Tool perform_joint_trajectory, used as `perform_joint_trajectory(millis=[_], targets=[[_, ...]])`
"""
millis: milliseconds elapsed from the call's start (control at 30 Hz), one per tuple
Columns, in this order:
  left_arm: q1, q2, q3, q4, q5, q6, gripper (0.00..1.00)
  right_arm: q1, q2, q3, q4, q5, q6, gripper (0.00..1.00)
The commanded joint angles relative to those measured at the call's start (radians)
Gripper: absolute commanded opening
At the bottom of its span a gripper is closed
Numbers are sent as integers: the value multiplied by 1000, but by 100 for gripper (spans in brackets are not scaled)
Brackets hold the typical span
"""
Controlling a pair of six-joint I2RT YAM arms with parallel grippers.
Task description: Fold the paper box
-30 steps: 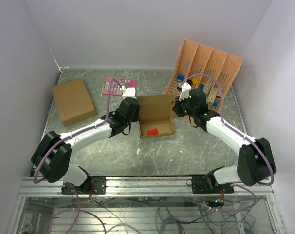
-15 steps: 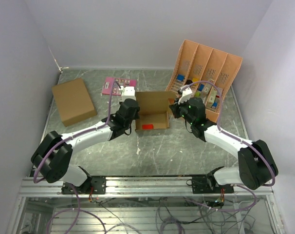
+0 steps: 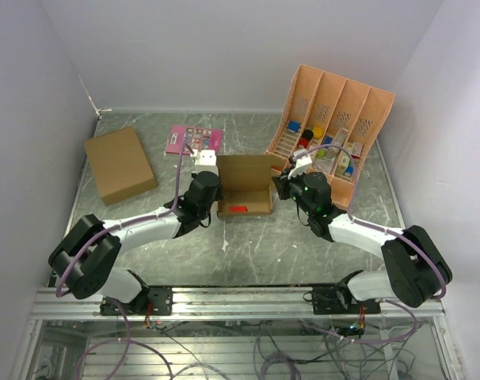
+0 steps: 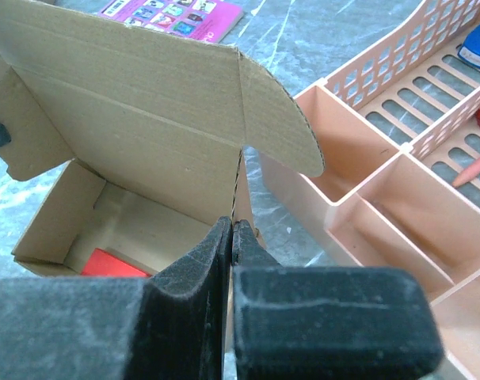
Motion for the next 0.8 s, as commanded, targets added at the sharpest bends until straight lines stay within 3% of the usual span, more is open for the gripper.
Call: perform_joint_trajectory(millis=[0,767], targets=[[-21,-44,-38,123,11,-3,7,29,1,-25,99,30,29,0],[-106,-126,-166,180,-75,-17,7,51,-53,-40,-116,-47,15,0]])
